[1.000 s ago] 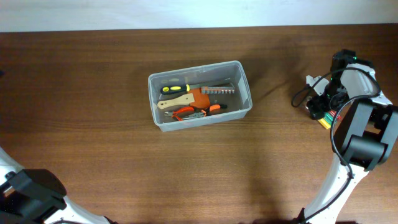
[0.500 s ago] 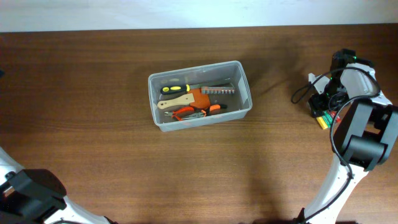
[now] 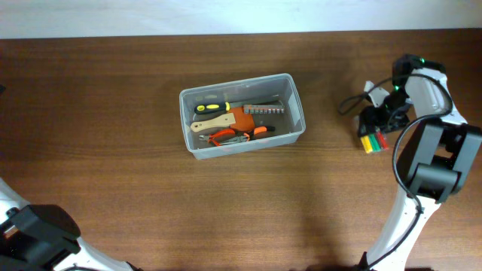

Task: Pack container
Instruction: 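Lower the right gripper and grasp the clear screwdriver case by its top, then carry the screwdriver case with the right gripper into the container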

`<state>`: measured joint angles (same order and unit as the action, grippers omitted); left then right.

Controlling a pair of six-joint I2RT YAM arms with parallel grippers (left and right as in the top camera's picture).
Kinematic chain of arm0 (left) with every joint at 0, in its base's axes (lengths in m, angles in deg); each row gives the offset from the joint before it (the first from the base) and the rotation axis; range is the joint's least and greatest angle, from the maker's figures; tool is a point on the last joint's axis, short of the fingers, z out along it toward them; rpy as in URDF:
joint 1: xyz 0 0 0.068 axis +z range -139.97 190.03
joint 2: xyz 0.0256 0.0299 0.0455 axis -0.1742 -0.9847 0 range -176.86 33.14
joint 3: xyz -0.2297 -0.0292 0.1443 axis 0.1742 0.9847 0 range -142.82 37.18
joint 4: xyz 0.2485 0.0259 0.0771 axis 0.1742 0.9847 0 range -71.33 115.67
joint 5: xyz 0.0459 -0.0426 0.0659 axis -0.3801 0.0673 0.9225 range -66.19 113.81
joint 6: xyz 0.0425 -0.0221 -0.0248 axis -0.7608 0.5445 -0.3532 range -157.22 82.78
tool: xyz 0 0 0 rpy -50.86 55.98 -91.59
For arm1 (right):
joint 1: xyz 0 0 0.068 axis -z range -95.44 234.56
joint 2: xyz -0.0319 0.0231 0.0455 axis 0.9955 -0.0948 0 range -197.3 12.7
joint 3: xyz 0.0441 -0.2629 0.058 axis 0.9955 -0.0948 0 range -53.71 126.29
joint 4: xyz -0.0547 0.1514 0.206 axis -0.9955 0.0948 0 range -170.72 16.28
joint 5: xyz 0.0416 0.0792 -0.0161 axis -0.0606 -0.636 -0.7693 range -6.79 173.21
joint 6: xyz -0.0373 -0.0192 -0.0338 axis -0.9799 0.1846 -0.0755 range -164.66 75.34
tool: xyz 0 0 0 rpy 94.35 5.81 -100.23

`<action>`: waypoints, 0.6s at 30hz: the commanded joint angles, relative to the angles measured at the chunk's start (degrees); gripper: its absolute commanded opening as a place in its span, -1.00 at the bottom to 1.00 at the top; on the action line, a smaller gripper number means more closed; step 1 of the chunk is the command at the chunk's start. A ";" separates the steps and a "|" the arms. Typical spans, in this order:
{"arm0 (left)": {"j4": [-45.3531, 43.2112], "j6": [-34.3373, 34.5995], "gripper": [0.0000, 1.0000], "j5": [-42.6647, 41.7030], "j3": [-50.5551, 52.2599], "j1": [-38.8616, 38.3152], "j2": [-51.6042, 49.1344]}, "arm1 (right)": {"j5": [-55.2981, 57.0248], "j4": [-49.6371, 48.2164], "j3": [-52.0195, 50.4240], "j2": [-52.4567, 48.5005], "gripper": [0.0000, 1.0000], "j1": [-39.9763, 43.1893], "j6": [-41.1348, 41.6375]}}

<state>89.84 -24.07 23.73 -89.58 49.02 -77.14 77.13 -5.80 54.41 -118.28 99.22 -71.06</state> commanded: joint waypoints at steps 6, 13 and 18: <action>0.04 0.76 0.98 -0.61 -0.04 0.17 -0.68 | -2.54 9.57 18.01 -0.17 -0.12 -7.19 4.87; 0.04 0.76 0.98 -0.61 -0.04 0.17 -0.68 | -2.54 16.44 40.11 -0.17 -0.25 -18.03 5.92; 0.04 0.76 0.98 -0.61 -0.02 0.17 -0.68 | -2.34 15.65 48.00 -0.17 -0.41 -27.69 3.15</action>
<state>89.84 -24.07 23.71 -89.58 49.02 -77.14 75.97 9.91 99.61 -118.76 76.09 -66.12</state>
